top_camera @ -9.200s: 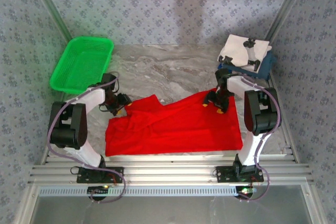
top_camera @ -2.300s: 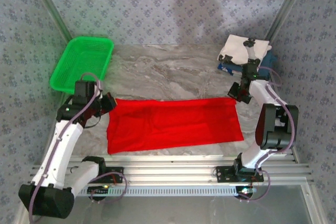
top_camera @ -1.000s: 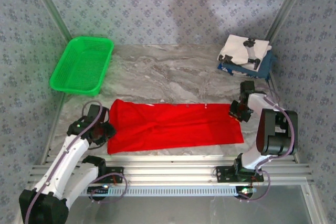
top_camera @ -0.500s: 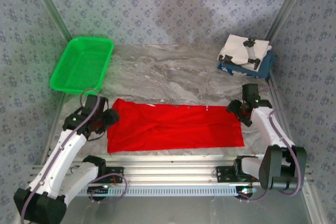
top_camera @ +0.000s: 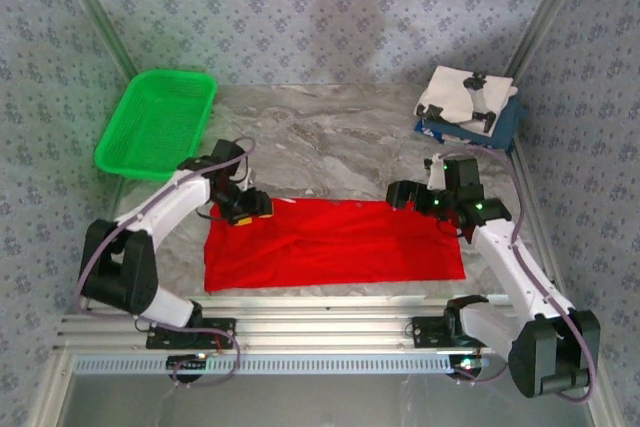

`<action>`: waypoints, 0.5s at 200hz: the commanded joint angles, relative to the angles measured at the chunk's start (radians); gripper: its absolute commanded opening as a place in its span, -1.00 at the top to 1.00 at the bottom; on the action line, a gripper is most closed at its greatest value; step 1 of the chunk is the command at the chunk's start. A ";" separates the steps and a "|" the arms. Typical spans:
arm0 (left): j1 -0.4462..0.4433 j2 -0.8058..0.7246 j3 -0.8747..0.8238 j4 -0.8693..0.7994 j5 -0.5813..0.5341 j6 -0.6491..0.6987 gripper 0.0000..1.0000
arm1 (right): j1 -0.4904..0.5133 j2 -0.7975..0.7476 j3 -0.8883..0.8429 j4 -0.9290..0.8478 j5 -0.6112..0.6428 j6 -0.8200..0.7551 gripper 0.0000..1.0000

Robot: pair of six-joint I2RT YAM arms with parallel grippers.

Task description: Fold and stack the t-shirts

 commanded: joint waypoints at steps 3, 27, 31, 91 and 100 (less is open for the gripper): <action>-0.017 0.061 0.061 -0.049 -0.028 0.092 -0.07 | 0.030 -0.017 -0.020 -0.005 -0.038 -0.021 -1.00; -0.044 0.139 0.098 -0.047 -0.049 0.114 0.01 | 0.040 -0.027 -0.019 -0.015 -0.024 -0.021 -1.00; -0.049 0.150 0.102 -0.047 -0.051 0.118 0.02 | 0.040 -0.027 -0.018 -0.016 -0.023 -0.021 -1.00; -0.089 0.235 0.120 -0.048 -0.082 0.139 0.13 | 0.039 -0.034 -0.023 -0.025 -0.015 -0.012 -1.00; -0.090 0.243 0.122 -0.045 -0.084 0.142 0.15 | 0.038 -0.035 -0.024 -0.028 -0.014 -0.012 -1.00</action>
